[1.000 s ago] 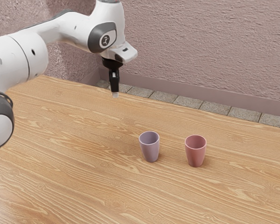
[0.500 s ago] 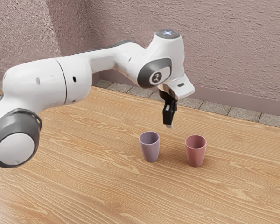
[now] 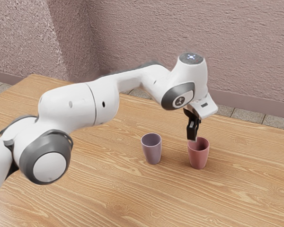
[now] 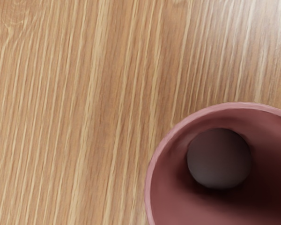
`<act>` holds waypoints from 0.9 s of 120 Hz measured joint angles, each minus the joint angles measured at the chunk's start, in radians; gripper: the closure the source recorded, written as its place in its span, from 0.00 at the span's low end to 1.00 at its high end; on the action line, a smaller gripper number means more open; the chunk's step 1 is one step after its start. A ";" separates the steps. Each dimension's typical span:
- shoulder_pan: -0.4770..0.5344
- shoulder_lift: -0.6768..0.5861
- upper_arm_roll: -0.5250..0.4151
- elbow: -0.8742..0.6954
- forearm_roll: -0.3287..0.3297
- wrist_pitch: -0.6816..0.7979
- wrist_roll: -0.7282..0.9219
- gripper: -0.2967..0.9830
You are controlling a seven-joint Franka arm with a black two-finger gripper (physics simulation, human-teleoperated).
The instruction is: Place the right cup onto the left cup
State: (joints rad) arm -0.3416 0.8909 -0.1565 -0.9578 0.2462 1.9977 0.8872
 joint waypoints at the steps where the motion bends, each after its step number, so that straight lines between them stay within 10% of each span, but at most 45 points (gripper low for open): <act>1: 0.001 0.003 -0.001 0.002 0.001 0.001 0.000 0.23; 24: 0.007 0.045 -0.026 0.021 0.002 0.015 -0.003 0.24; 65: 0.019 0.048 -0.041 0.020 -0.070 0.021 -0.035 0.73; 108: 0.032 0.038 -0.038 0.005 -0.120 -0.007 -0.090 0.83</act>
State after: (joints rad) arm -0.3098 0.9284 -0.1940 -0.9524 0.1265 1.9912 0.7975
